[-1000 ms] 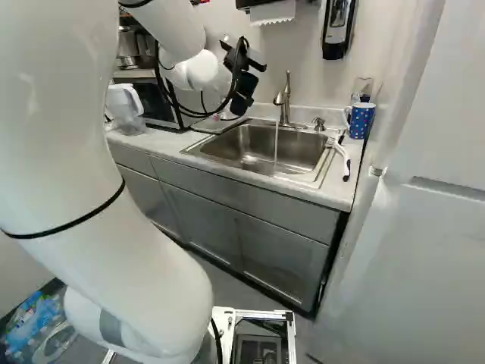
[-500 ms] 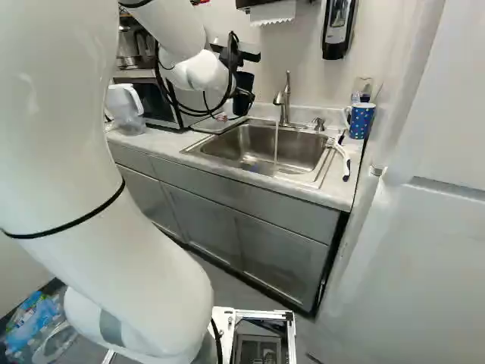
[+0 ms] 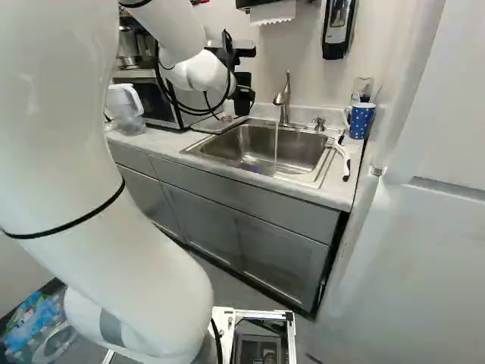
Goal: Rinse the cup and place it in the tray
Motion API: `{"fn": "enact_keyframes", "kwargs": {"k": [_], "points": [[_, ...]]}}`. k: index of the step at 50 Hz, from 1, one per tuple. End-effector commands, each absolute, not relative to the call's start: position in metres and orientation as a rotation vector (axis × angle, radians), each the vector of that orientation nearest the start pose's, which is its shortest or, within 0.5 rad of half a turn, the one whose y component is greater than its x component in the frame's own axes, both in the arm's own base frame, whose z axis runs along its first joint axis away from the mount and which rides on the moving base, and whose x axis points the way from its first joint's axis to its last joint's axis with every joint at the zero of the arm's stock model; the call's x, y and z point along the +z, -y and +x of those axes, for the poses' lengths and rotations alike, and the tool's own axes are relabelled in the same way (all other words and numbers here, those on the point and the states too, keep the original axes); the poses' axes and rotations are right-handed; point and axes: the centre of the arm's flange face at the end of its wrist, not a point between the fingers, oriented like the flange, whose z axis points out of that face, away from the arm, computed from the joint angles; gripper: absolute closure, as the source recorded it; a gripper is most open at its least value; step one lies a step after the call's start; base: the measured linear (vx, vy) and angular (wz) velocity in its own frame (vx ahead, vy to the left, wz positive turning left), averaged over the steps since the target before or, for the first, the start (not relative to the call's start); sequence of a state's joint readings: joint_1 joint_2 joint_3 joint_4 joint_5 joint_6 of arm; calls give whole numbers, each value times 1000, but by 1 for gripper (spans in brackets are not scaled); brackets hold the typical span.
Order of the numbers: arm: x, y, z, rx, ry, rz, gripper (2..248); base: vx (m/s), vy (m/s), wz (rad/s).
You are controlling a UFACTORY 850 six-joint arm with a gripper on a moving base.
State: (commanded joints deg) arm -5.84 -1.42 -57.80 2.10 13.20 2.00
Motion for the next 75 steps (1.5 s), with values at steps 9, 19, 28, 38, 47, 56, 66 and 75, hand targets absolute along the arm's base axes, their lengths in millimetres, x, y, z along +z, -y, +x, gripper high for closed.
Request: {"fn": "enact_keyframes", "kwargs": {"k": [9,19,28,38,47,56,66,75], "points": [[611,55,529,-1814,-197,-2606,128,0,0,0],[611,55,529,-1814,-197,-2606,128,0,0,0],[611,53,531,-1813,-192,-2605,128,0,0,0],[611,42,543,-1807,-161,-2595,128,0,0,0],[611,30,556,-1802,-131,-2585,128,0,0,0],[611,18,571,-1797,-102,-2574,128,0,0,0],[610,6,587,-1794,-74,-2562,128,0,0,0],[609,-6,602,-1792,-49,-2550,128,0,0,0]]}}
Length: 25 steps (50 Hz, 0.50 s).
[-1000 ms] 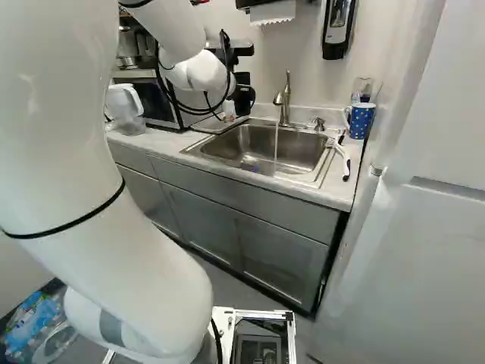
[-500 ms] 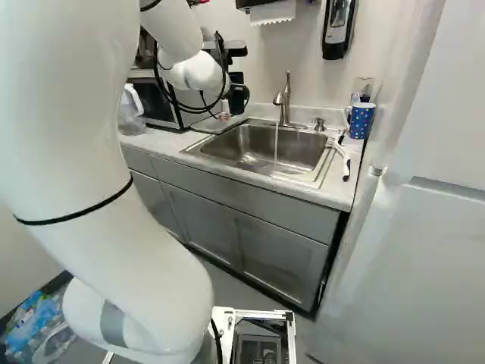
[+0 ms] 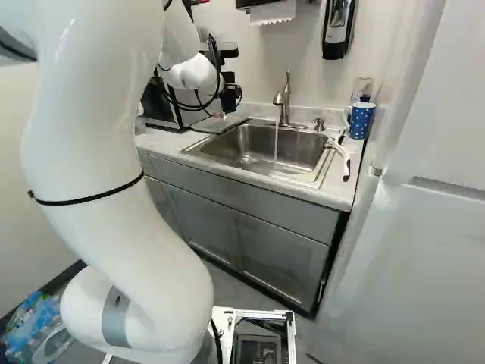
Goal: Rinse the cup and place it in the tray
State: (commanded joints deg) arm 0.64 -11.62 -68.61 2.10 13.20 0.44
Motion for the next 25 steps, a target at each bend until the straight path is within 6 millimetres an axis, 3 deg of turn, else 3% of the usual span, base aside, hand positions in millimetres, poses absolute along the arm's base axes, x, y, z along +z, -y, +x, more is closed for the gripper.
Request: {"fn": "enact_keyframes", "kwargs": {"k": [25], "points": [[595,-39,646,-1770,16,-2531,128,0,0,0]]}}
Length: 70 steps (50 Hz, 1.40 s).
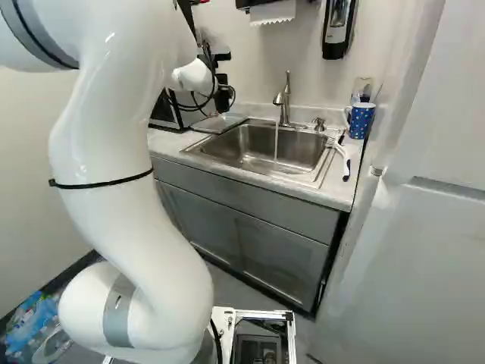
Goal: Rinse the cup and place it in the tray
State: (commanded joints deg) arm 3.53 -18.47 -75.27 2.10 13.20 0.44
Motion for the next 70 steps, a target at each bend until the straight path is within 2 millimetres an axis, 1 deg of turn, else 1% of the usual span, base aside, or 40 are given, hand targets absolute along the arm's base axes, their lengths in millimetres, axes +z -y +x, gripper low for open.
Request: {"fn": "enact_keyframes", "kwargs": {"k": [13,31,61,65,66,70], "points": [[578,-56,669,-1745,45,-2533,128,0,0,0],[552,-70,704,-1722,64,-2538,128,0,0,0],[516,-70,710,-1655,66,-2587,128,0,0,0],[516,-70,710,-1655,66,-2587,128,0,0,0],[516,-70,710,-1655,66,-2587,110,0,0,0],[516,-70,710,-1655,66,-2587,110,0,0,0]]}}
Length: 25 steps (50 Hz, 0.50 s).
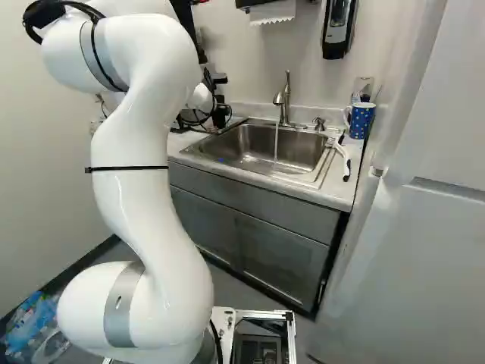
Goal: Rinse the cup and place it in the tray
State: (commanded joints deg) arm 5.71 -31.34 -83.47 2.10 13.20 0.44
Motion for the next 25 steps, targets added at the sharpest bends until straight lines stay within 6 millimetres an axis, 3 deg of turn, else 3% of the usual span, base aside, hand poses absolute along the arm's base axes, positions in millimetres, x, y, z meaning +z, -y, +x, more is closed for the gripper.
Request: {"fn": "enact_keyframes", "kwargs": {"k": [1,2,6,7,11,12,25], "points": [[516,-70,710,-1655,66,-2587,110,0,0,0],[516,-70,710,-1655,66,-2587,77,0,0,0],[516,-70,710,-1655,66,-2587,77,0,0,0],[516,-70,710,-1655,66,-2587,43,0,0,0],[516,-70,710,-1655,66,-2587,43,0,0,0],[516,-70,710,-1655,66,-2587,7,0,0,0],[517,-70,709,-1656,66,-2586,3,0,0,0]]}}
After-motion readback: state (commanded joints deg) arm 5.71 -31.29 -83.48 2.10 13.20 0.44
